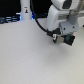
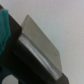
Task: Open the kcup holder, insert the kcup into the holder, and close the kcup holder
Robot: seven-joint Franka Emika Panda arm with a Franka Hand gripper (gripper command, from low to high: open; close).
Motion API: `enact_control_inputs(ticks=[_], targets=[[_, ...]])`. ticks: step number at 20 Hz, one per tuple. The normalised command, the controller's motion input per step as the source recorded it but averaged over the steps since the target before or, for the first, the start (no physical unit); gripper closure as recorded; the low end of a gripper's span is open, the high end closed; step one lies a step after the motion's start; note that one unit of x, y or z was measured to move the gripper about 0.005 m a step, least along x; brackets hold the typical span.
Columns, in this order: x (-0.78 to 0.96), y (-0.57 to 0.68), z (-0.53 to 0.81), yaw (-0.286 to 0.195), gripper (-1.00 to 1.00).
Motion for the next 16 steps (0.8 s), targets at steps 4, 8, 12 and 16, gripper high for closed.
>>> enact_control_inputs(ticks=[4, 8, 12, 16], targets=[[-0.42, 0.50, 0.05, 0.093, -1.00], [-0.46, 0.52, 0.08, 0.093, -1.00], [-0.57, 0.53, 0.02, 0.087, -1.00], [-0.67, 0.50, -0.02, 0.079, -1.00]])
